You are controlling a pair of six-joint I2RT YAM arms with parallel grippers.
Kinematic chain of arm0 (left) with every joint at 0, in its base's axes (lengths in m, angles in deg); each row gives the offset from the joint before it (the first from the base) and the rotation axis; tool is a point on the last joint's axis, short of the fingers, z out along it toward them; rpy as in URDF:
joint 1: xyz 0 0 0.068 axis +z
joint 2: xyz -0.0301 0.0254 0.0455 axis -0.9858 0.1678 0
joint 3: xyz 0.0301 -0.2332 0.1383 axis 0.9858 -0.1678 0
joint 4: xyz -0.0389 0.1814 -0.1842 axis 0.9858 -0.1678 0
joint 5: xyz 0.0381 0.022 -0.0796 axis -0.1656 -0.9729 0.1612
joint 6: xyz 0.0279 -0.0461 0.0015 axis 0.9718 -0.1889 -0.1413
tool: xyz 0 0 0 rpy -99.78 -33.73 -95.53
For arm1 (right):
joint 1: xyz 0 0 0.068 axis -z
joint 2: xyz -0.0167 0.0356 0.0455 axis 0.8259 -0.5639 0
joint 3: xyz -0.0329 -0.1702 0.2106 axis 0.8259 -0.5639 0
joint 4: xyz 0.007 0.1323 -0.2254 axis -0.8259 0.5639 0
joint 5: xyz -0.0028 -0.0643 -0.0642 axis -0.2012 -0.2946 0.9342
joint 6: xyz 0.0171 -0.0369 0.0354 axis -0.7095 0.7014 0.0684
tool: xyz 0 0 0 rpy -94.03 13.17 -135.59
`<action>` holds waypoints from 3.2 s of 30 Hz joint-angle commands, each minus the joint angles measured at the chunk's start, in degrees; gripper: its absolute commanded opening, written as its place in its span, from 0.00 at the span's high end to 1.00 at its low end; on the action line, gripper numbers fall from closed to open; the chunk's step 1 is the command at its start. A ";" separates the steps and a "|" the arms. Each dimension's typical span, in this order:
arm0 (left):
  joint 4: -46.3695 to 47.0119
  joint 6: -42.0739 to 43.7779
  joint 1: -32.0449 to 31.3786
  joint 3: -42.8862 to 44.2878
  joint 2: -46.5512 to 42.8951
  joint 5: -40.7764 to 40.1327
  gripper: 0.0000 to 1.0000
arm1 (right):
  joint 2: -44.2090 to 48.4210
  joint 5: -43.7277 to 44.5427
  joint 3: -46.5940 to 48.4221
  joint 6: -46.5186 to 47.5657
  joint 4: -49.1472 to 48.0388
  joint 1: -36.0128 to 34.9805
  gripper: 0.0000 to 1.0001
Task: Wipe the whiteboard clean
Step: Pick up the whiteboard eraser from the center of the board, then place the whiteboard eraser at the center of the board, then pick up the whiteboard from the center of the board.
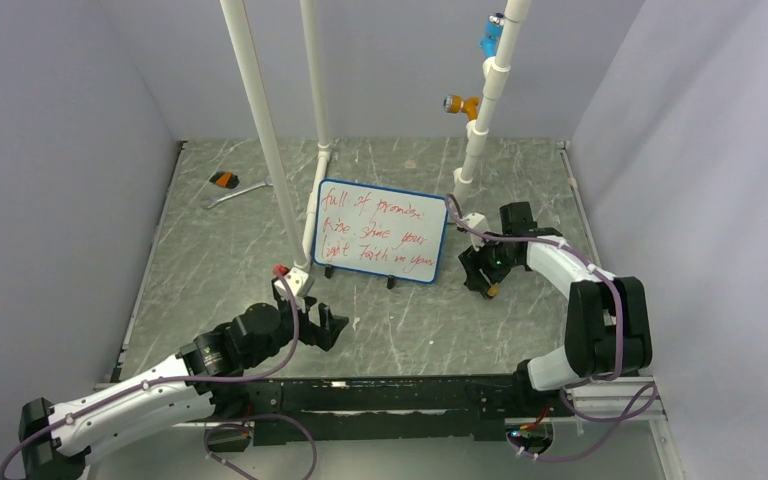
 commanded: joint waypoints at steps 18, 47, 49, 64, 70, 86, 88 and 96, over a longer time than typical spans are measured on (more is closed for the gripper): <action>0.10 0.76 0.25 0.04 -6.74 -0.06 0.01 | -0.03 -4.20 0.59 7.02 7.70 -3.88 0.94; -21.93 -9.39 0.22 4.57 -19.09 -9.21 0.01 | -14.81 0.92 18.39 1.27 0.12 -51.89 0.43; -21.40 -9.20 0.23 4.30 -18.73 -8.77 0.01 | -12.46 -1.48 18.57 1.10 1.24 -50.27 0.37; -8.68 -2.12 0.23 3.54 -8.14 -1.92 0.01 | 13.21 -25.16 4.17 -17.72 -12.13 -6.50 0.21; -5.22 -0.10 0.25 4.57 -2.51 -0.39 0.01 | 10.65 -33.60 -3.77 -32.12 -31.58 3.97 0.17; -4.42 -1.48 0.20 3.01 -4.54 -0.12 0.01 | -12.05 -39.53 -9.27 -61.96 -84.77 1.38 0.33; -4.54 -1.49 0.20 3.10 -4.44 -0.17 0.01 | -14.32 -40.59 -9.00 -65.40 -89.29 1.22 0.40; -4.57 -1.07 0.24 3.95 -2.71 0.16 0.01 | -21.88 -42.23 -7.55 -76.85 -104.30 -0.29 0.59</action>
